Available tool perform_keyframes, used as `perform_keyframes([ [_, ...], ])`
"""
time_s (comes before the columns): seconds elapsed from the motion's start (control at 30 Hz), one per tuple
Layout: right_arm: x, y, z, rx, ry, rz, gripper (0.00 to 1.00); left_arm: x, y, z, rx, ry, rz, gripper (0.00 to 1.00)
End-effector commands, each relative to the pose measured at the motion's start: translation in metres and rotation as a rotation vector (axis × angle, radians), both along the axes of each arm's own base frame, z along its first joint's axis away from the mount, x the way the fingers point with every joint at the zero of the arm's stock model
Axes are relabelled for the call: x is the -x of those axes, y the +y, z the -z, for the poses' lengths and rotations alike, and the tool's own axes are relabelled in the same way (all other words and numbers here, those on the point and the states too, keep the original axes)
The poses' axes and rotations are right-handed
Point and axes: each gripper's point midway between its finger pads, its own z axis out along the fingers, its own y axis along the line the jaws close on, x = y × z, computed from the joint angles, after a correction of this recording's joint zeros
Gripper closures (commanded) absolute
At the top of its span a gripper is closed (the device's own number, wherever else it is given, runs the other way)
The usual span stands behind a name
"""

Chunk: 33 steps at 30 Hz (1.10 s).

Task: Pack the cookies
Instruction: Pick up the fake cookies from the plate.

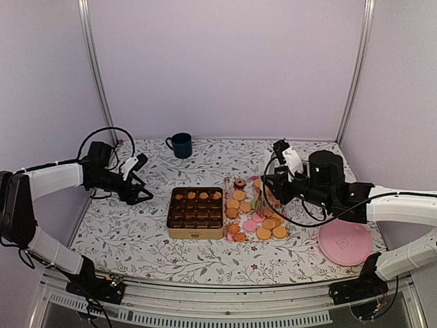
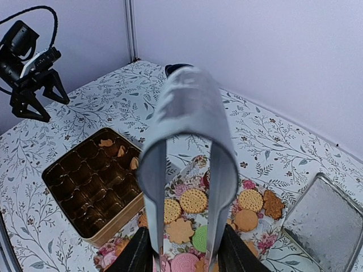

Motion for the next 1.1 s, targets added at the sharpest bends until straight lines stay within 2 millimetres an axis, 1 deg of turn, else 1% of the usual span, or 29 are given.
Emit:
perform_keyframes([
  [0.0, -0.009, -0.006, 0.008, 0.026, -0.008, 0.056, 0.61, -0.006, 0.002, -0.012, 0.007, -0.025, -0.006, 0.2],
  [0.23, -0.025, 0.003, 0.018, 0.046, -0.023, 0.063, 0.61, -0.006, 0.002, -0.012, 0.001, -0.025, -0.008, 0.2],
  [0.33, -0.029, 0.007, 0.027, 0.071, -0.017, 0.052, 0.61, -0.005, 0.003, -0.012, -0.003, -0.027, -0.007, 0.2],
  [0.43, -0.031, 0.006, 0.036, 0.09, -0.006, 0.057, 0.61, -0.005, 0.003, -0.011, -0.006, -0.03, -0.007, 0.2],
  [0.53, -0.032, 0.003, 0.037, 0.099, -0.009, 0.069, 0.63, -0.005, 0.003, -0.01, -0.005, -0.027, -0.004, 0.2],
  [0.7, -0.036, -0.005, 0.033, 0.101, -0.022, 0.088, 0.69, -0.004, 0.003, -0.009, -0.003, -0.021, -0.005, 0.2],
  [0.83, -0.038, -0.005, 0.029, 0.101, -0.034, 0.082, 0.75, -0.004, 0.003, -0.01, -0.002, -0.023, -0.005, 0.2],
  [0.93, -0.039, -0.002, 0.026, 0.106, -0.046, 0.071, 0.82, -0.004, 0.002, -0.011, 0.001, -0.023, -0.005, 0.2],
  [0.97, -0.039, -0.001, 0.024, 0.106, -0.049, 0.068, 0.86, -0.004, 0.003, -0.011, 0.0, -0.025, -0.006, 0.2],
  [1.07, -0.041, 0.003, 0.012, 0.096, -0.073, 0.058, 0.94, -0.004, 0.002, -0.011, 0.0, -0.025, -0.007, 0.2],
])
